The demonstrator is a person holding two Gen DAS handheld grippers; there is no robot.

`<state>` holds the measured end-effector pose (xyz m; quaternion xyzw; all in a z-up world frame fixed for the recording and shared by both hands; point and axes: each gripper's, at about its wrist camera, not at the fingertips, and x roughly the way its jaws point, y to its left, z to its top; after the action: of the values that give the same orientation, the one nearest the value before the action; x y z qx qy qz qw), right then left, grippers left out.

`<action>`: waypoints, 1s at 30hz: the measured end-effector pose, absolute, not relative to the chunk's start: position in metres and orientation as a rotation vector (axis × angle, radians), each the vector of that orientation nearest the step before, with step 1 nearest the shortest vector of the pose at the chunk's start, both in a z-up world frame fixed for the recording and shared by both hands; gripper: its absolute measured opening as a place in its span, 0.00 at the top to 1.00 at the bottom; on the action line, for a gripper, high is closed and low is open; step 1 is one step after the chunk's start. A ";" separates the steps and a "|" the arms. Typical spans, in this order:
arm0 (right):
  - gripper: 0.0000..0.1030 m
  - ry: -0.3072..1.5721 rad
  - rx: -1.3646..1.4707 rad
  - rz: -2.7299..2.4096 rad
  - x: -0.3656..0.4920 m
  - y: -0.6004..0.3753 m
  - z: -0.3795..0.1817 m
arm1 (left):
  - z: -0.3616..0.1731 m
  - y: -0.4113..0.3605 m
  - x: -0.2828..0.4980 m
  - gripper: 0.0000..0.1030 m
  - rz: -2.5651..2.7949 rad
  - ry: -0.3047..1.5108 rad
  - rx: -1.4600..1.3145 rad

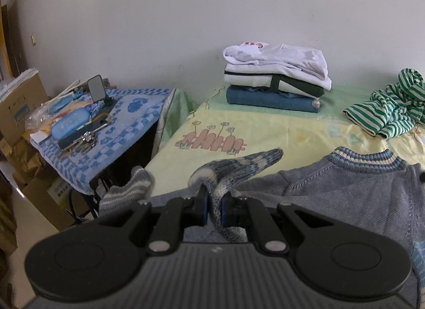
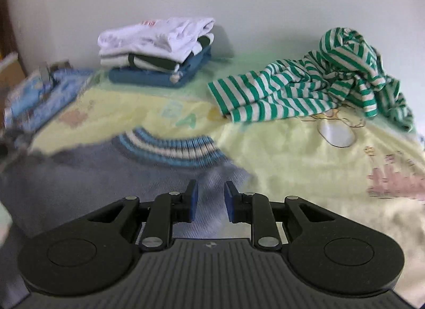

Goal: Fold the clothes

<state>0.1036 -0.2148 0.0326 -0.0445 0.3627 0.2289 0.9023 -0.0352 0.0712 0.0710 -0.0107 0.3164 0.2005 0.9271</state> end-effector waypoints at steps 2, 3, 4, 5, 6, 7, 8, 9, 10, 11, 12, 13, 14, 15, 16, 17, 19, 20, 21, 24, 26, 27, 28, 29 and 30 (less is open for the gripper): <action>0.78 0.757 -0.127 0.468 0.103 -0.214 0.027 | 0.072 0.071 -0.034 0.95 0.416 0.645 -0.026; 0.78 0.758 -0.139 0.467 0.104 -0.214 0.024 | 0.073 0.070 -0.035 0.95 0.419 0.642 -0.026; 0.78 0.759 -0.131 0.463 0.107 -0.212 0.021 | 0.073 0.068 -0.036 0.95 0.422 0.637 -0.023; 0.78 0.759 -0.123 0.459 0.110 -0.210 0.019 | 0.074 0.067 -0.037 0.95 0.424 0.632 -0.020; 0.78 0.760 -0.115 0.456 0.112 -0.209 0.017 | 0.075 0.066 -0.038 0.95 0.426 0.629 -0.017; 0.78 0.760 -0.108 0.452 0.115 -0.207 0.015 | 0.075 0.065 -0.039 0.95 0.428 0.629 -0.013; 0.77 0.756 -0.122 0.443 0.117 -0.205 0.012 | 0.075 0.065 -0.041 0.95 0.430 0.629 -0.009; 0.77 0.751 -0.137 0.435 0.119 -0.202 0.010 | 0.075 0.064 -0.042 0.95 0.432 0.628 -0.006; 0.77 0.749 -0.143 0.431 0.119 -0.201 0.010 | 0.076 0.064 -0.042 0.95 0.433 0.629 -0.007; 0.77 0.747 -0.150 0.427 0.120 -0.201 0.009 | 0.076 0.065 -0.041 0.95 0.431 0.632 -0.013; 0.77 0.745 -0.156 0.423 0.121 -0.200 0.009 | 0.076 0.066 -0.041 0.95 0.430 0.632 -0.017; 0.77 0.750 -0.144 0.419 0.121 -0.202 0.012 | 0.076 0.066 -0.041 0.95 0.428 0.629 -0.019; 0.77 0.744 -0.119 0.416 0.119 -0.206 0.017 | 0.077 0.066 -0.040 0.95 0.424 0.625 -0.023; 0.77 0.741 -0.105 0.418 0.115 -0.209 0.020 | 0.077 0.066 -0.040 0.95 0.417 0.622 -0.030; 0.77 0.738 -0.091 0.420 0.112 -0.212 0.023 | 0.078 0.066 -0.039 0.95 0.407 0.619 -0.034; 0.77 0.750 -0.090 0.426 0.109 -0.212 0.024 | 0.077 0.066 -0.039 0.95 0.396 0.616 -0.037; 0.77 0.771 -0.108 0.442 0.104 -0.207 0.022 | 0.076 0.066 -0.038 0.95 0.372 0.611 -0.045; 0.77 0.776 -0.132 0.438 0.103 -0.202 0.019 | 0.074 0.066 -0.038 0.95 0.353 0.610 -0.054; 0.76 0.776 -0.159 0.423 0.103 -0.197 0.016 | 0.073 0.067 -0.038 0.95 0.330 0.614 -0.062; 0.74 0.798 -0.130 0.364 0.107 -0.192 0.018 | 0.066 0.069 -0.034 0.95 0.264 0.639 -0.063; 0.72 0.806 -0.064 0.351 0.104 -0.192 0.028 | 0.064 0.070 -0.032 0.95 0.224 0.640 -0.058; 0.72 0.804 -0.019 0.359 0.101 -0.192 0.036 | 0.063 0.070 -0.032 0.95 0.207 0.638 -0.057; 0.70 0.809 0.007 0.380 0.097 -0.188 0.043 | 0.062 0.071 -0.032 0.95 0.191 0.636 -0.056; 0.67 0.821 0.031 0.409 0.093 -0.181 0.051 | 0.062 0.071 -0.031 0.95 0.172 0.635 -0.055; 0.66 0.833 0.060 0.445 0.089 -0.173 0.058 | 0.061 0.072 -0.031 0.95 0.152 0.635 -0.056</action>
<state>0.0889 -0.1732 0.0578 0.0289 0.4011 0.2142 0.8902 -0.0310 0.0720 0.0611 -0.0273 0.3119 0.0748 0.9468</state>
